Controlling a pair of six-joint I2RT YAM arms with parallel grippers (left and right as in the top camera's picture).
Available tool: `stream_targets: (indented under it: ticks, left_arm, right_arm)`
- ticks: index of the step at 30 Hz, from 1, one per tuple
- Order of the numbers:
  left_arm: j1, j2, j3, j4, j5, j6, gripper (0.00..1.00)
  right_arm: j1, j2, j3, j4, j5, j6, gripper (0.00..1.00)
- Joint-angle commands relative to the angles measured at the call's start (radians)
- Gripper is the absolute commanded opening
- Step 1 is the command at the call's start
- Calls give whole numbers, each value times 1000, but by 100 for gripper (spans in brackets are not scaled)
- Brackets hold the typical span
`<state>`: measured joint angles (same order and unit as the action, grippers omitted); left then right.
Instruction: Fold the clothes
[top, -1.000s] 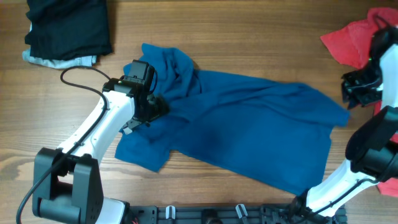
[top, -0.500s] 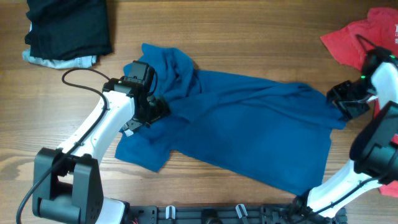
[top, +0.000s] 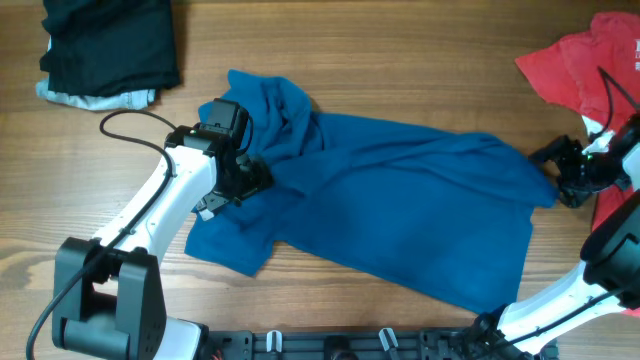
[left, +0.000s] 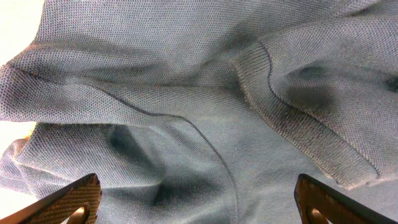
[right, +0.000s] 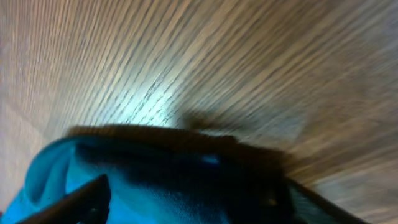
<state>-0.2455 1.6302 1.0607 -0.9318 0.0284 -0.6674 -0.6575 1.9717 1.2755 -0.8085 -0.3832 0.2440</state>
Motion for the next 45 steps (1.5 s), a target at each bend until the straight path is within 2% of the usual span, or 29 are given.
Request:
stream_targets:
  ticks: [1, 3, 4, 8, 13, 16, 20, 26, 27, 29, 32, 33, 34, 35, 39, 45]
  left_arm:
    - [7, -20, -8, -1, 5, 16, 100]
    - [7, -20, -8, -2, 5, 16, 100]
    - [7, -20, -8, -2, 5, 16, 100]
    - [7, -20, -8, -5, 5, 16, 100]
    - [7, -20, -8, 0, 5, 16, 100]
    - [7, -20, -8, 23, 6, 16, 100]
    - [7, -20, -8, 18, 9, 16, 100]
    - [7, -20, -8, 19, 9, 16, 100]
    - [7, -20, -8, 18, 9, 16, 100]
    - [7, -20, -8, 18, 9, 16, 100]
    - [7, -20, -8, 16, 9, 16, 100]
    - [7, -20, -8, 13, 8, 16, 100]
    - [7, -20, -8, 10, 8, 16, 100]
    - [7, -20, -8, 10, 8, 16, 100]
    - [7, -20, -8, 14, 8, 16, 100]
    - [7, -20, -8, 29, 8, 16, 100]
  right_arm:
    - [3, -14, -8, 7, -47, -31, 56]
    - [3, -14, -6, 6, -44, -30, 47]
    - [3, -14, 3, -2, -44, -31, 38]
    - [3, -42, 55, -68, -40, 0, 18]
    - [19, -208, 54, -189, -67, 10, 12]
    - [133, -261, 47, -332, -11, -37, 12]
    - [251, -261, -33, -318, 116, 73, 12]
    - [392, -261, -333, -110, 130, 206, 14]
    - [409, -261, -396, -58, 153, 230, 22]
    - [412, -261, -431, -37, 196, 261, 27]
    - [396, -289, -372, -77, 227, 260, 35]
    - [395, -308, -335, -103, 227, 254, 41]
    - [395, -335, -272, -145, 235, 247, 58]
    - [395, -362, -202, -179, 235, 211, 100]
    - [395, -406, -11, -240, 234, 122, 100]
    - [396, -362, 5, -151, 231, 63, 99]
